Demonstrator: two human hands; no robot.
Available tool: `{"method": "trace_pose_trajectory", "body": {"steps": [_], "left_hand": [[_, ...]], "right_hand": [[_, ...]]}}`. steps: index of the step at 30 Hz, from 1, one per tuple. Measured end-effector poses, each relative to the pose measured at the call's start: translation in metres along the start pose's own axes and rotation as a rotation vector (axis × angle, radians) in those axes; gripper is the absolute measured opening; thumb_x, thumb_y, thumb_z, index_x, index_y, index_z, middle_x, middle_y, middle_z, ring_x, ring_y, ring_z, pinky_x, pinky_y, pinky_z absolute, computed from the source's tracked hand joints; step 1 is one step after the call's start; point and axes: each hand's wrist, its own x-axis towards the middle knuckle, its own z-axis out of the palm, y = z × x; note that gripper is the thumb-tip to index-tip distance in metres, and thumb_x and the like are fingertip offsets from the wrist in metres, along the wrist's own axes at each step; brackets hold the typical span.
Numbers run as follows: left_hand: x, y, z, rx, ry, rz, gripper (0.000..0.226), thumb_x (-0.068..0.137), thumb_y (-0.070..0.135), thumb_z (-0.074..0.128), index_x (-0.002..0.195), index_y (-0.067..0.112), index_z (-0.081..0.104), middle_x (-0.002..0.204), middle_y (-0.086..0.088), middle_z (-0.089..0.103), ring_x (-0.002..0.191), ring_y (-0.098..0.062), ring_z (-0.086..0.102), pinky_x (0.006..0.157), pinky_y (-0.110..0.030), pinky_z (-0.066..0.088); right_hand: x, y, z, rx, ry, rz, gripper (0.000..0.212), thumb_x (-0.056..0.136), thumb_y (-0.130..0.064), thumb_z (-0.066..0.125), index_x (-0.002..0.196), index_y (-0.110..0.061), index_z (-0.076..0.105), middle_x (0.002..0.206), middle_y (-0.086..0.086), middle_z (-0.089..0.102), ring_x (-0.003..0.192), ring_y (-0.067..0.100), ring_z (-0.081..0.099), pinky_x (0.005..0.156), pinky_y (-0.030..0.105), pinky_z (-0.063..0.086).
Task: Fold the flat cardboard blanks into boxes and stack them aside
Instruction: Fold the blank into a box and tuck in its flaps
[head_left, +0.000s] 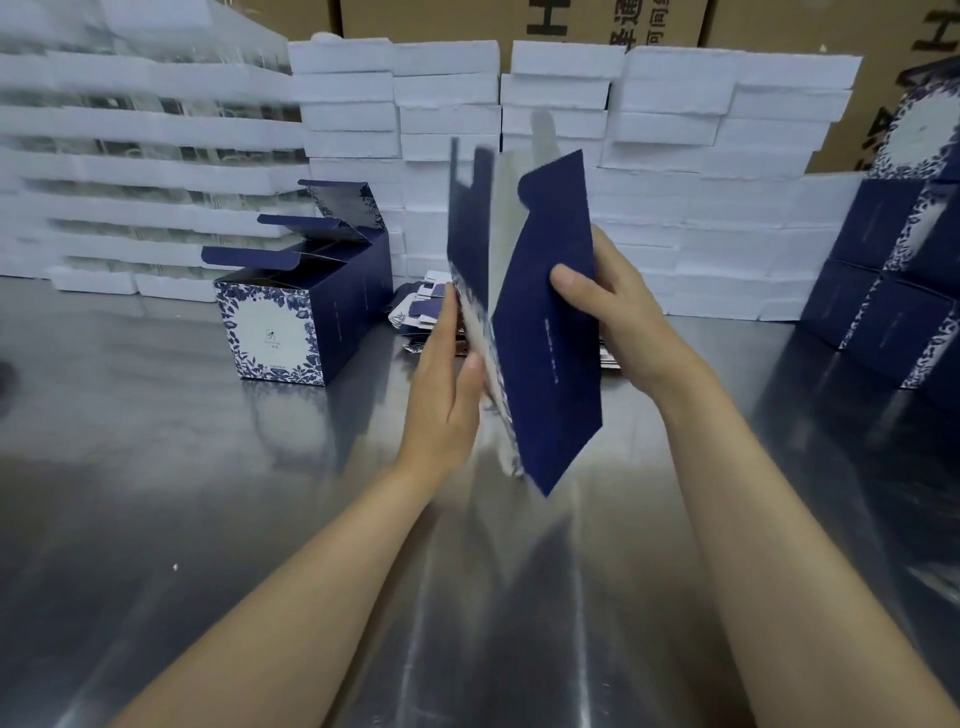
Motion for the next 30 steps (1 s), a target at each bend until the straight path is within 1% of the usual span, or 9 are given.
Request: {"method": "trace_pose_trajectory", "body": {"steps": [5,7,10,16,20,23,26,28,30], "left_hand": [[-0.002,-0.004,-0.001,-0.035,0.025,-0.059,0.074,0.090,0.031,0.050,0.147,-0.007,0.022,0.148,-0.005,0.043,0.135,-0.012,0.043,0.109,-0.038,0.039],[-0.004,-0.003,0.002,-0.048,0.050,0.012,0.087,0.087,0.028,0.059,0.150,0.001,0.006,0.148,0.010,0.040,0.134,-0.007,0.041,0.109,-0.027,0.037],[-0.003,-0.005,0.006,-0.182,0.045,-0.068,0.090,0.086,0.017,0.062,0.153,0.005,0.003,0.152,-0.011,0.034,0.139,-0.029,0.036,0.111,-0.046,0.035],[-0.005,-0.006,0.007,-0.122,0.158,0.076,0.035,0.099,0.027,0.034,0.134,0.028,0.039,0.133,-0.001,0.050,0.123,-0.020,0.049,0.104,-0.036,0.040],[-0.007,-0.008,0.005,-0.075,0.139,-0.039,0.021,0.095,0.036,0.039,0.112,0.025,0.046,0.105,0.020,0.059,0.095,-0.006,0.058,0.082,-0.026,0.048],[-0.007,-0.010,0.004,0.025,0.019,0.021,0.033,0.099,0.030,0.034,0.109,0.013,0.060,0.108,0.007,0.063,0.101,-0.010,0.060,0.085,-0.027,0.047],[-0.009,-0.016,0.003,0.139,-0.145,0.057,0.046,0.100,0.032,0.032,0.110,0.006,0.068,0.128,-0.001,0.057,0.120,-0.008,0.053,0.101,-0.025,0.041],[-0.011,-0.019,0.003,0.174,-0.232,0.051,0.050,0.100,0.038,0.032,0.114,0.006,0.068,0.140,-0.002,0.050,0.128,-0.006,0.047,0.106,-0.025,0.037],[-0.012,-0.021,0.003,0.171,-0.248,0.031,0.053,0.099,0.047,0.033,0.116,0.010,0.068,0.149,0.000,0.041,0.133,-0.003,0.041,0.107,-0.018,0.033]], "right_hand": [[0.001,-0.014,-0.008,-0.138,-0.144,-0.063,0.069,0.080,0.002,0.057,0.141,-0.029,0.044,0.143,-0.015,0.050,0.138,0.006,0.038,0.117,0.045,0.027],[0.003,-0.014,-0.003,-0.221,-0.166,-0.085,0.074,0.075,0.015,0.051,0.134,-0.031,0.049,0.134,-0.018,0.057,0.134,0.003,0.043,0.115,0.039,0.031],[0.004,-0.012,0.008,-0.233,-0.182,-0.037,0.075,0.073,0.024,0.044,0.120,-0.032,0.060,0.123,-0.017,0.064,0.126,0.000,0.050,0.106,0.018,0.038],[0.005,-0.018,0.023,-0.275,-0.006,0.084,0.025,0.094,-0.026,0.062,0.117,-0.034,0.064,0.115,-0.006,0.063,0.105,0.000,0.058,0.085,0.004,0.040],[0.003,-0.026,0.017,-0.506,-0.178,0.179,0.076,0.074,-0.049,0.078,0.139,-0.050,0.038,0.140,-0.024,0.036,0.127,-0.012,0.033,0.089,0.003,0.026],[0.002,-0.027,0.016,-0.702,-0.255,0.235,0.078,0.075,-0.038,0.078,0.143,-0.037,0.040,0.139,-0.021,0.039,0.122,-0.006,0.036,0.093,0.009,0.029],[0.006,-0.023,0.018,-0.752,-0.057,0.178,0.022,0.091,-0.026,0.062,0.111,-0.021,0.068,0.102,-0.010,0.062,0.089,0.004,0.053,0.072,0.010,0.038],[0.006,-0.021,0.018,-0.716,0.053,0.134,0.028,0.096,-0.024,0.052,0.072,-0.011,0.060,0.067,-0.003,0.050,0.063,0.011,0.040,0.055,0.022,0.032],[0.007,-0.019,0.015,-0.652,0.133,0.144,0.034,0.096,-0.016,0.049,0.064,-0.007,0.043,0.059,0.000,0.035,0.059,0.015,0.029,0.056,0.028,0.023]]}}
